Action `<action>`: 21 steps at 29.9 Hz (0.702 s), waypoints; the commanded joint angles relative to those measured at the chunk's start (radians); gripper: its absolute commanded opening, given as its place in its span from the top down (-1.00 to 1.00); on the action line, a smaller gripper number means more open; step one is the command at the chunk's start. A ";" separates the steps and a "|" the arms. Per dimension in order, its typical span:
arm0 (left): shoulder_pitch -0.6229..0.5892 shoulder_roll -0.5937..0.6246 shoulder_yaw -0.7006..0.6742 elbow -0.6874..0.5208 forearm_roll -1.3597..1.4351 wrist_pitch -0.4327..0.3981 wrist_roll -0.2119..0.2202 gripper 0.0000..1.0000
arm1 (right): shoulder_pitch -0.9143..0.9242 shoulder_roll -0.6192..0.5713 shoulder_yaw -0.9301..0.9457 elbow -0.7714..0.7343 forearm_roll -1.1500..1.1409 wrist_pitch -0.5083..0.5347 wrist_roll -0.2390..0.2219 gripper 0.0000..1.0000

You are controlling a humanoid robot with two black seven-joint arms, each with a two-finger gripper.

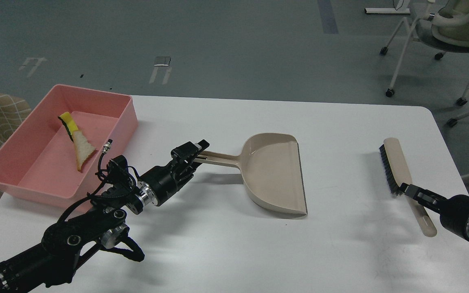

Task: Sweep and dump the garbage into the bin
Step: 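Lower the dustpan back onto the table with the left gripper, then release the brush and dustpan, opening both grippers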

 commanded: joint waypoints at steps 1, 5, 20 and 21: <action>-0.002 0.009 -0.002 0.000 -0.006 -0.002 0.005 -0.83 | 0.000 0.007 0.001 0.000 0.000 -0.001 0.000 0.12; -0.004 0.034 -0.006 0.000 -0.006 -0.008 0.005 -0.93 | -0.002 0.010 0.001 0.000 0.000 -0.001 0.000 -0.02; -0.066 0.146 -0.025 -0.010 -0.068 -0.009 0.007 -0.93 | 0.003 0.025 0.148 0.015 0.009 -0.014 0.000 -0.80; -0.071 0.155 -0.025 -0.010 -0.077 -0.011 0.007 -0.93 | 0.004 0.034 0.167 0.015 0.009 -0.012 -0.002 -0.92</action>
